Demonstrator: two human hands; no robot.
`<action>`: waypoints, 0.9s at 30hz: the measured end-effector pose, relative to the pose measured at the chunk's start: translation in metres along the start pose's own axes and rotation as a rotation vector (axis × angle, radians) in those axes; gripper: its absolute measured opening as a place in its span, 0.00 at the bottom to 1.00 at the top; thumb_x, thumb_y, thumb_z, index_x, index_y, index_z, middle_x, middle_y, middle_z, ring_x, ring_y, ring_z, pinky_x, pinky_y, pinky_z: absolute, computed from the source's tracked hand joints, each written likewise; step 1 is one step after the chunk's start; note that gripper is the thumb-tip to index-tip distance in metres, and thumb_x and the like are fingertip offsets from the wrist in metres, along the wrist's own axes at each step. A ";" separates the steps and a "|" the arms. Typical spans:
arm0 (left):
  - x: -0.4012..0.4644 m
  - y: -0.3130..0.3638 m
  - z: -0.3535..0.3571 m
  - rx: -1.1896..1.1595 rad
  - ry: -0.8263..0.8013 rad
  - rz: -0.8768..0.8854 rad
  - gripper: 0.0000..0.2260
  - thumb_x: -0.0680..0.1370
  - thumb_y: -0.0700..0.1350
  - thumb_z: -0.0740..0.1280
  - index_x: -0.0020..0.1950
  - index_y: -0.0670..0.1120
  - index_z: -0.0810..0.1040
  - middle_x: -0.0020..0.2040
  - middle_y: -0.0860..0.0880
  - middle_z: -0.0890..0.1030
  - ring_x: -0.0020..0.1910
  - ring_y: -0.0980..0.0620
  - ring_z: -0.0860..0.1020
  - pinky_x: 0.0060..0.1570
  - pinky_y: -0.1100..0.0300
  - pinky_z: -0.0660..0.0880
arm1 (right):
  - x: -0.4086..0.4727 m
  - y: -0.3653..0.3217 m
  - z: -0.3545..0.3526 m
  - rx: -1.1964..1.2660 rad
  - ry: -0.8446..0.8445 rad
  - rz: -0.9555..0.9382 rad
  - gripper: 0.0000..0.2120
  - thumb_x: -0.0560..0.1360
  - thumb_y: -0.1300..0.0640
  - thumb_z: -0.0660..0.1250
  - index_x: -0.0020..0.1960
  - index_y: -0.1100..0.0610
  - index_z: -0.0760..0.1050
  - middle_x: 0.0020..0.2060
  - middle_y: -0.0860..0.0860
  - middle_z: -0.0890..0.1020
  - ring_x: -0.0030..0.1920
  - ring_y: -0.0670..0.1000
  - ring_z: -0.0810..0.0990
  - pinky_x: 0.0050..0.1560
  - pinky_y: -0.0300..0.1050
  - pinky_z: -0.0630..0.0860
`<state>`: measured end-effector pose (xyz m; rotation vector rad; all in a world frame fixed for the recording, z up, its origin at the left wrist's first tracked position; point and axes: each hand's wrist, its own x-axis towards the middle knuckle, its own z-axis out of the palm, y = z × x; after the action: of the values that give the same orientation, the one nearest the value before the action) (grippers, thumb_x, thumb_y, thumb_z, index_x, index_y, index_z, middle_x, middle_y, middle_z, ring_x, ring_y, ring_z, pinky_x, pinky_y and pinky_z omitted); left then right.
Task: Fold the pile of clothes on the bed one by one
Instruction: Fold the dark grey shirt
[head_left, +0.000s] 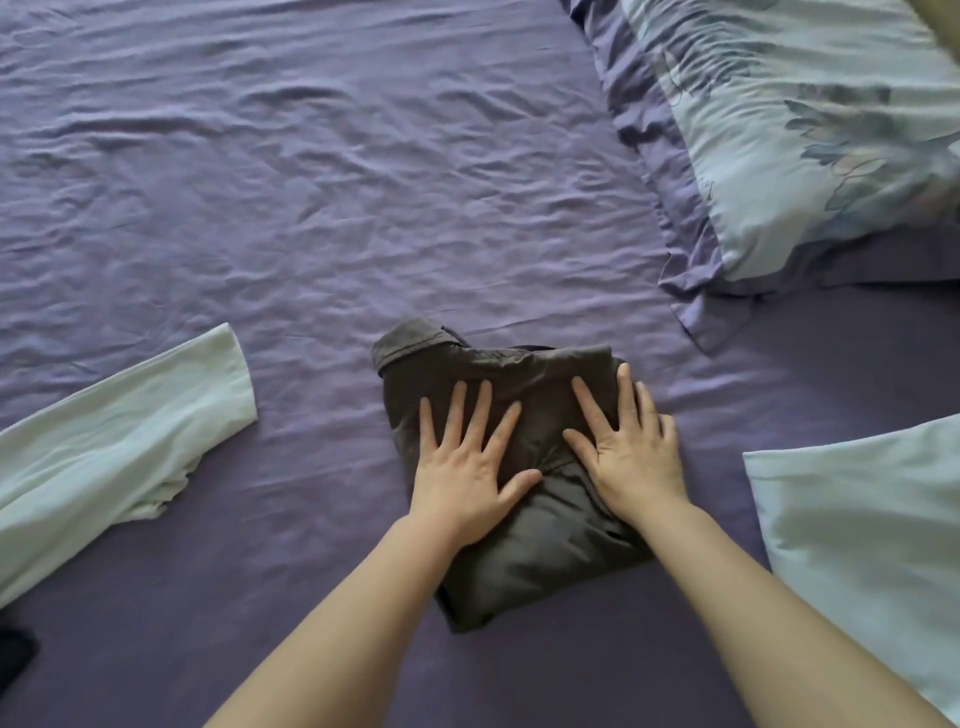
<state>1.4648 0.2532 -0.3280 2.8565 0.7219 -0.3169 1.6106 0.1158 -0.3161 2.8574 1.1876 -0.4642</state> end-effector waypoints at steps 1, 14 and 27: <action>-0.001 0.001 -0.001 0.001 0.001 0.004 0.34 0.73 0.73 0.38 0.76 0.60 0.40 0.77 0.50 0.40 0.76 0.46 0.36 0.69 0.39 0.30 | -0.002 0.000 -0.001 -0.001 0.014 -0.005 0.30 0.77 0.36 0.46 0.68 0.37 0.30 0.76 0.56 0.40 0.75 0.59 0.50 0.68 0.58 0.57; -0.050 -0.001 -0.044 -1.561 0.128 -1.074 0.22 0.76 0.48 0.69 0.67 0.41 0.70 0.63 0.44 0.76 0.58 0.45 0.76 0.56 0.55 0.73 | -0.019 -0.006 -0.036 0.743 0.020 0.575 0.25 0.72 0.41 0.68 0.52 0.63 0.73 0.53 0.62 0.79 0.55 0.62 0.76 0.47 0.48 0.69; -0.108 0.046 -0.131 -1.750 -0.096 -0.715 0.13 0.83 0.49 0.56 0.55 0.44 0.77 0.49 0.47 0.82 0.49 0.47 0.80 0.48 0.53 0.77 | -0.135 0.026 -0.126 0.757 0.309 0.560 0.21 0.73 0.45 0.68 0.52 0.63 0.72 0.49 0.60 0.79 0.53 0.62 0.76 0.44 0.46 0.66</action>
<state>1.4156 0.1942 -0.1701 0.9084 1.1199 0.1159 1.5722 0.0197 -0.1608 3.8004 0.1453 -0.5356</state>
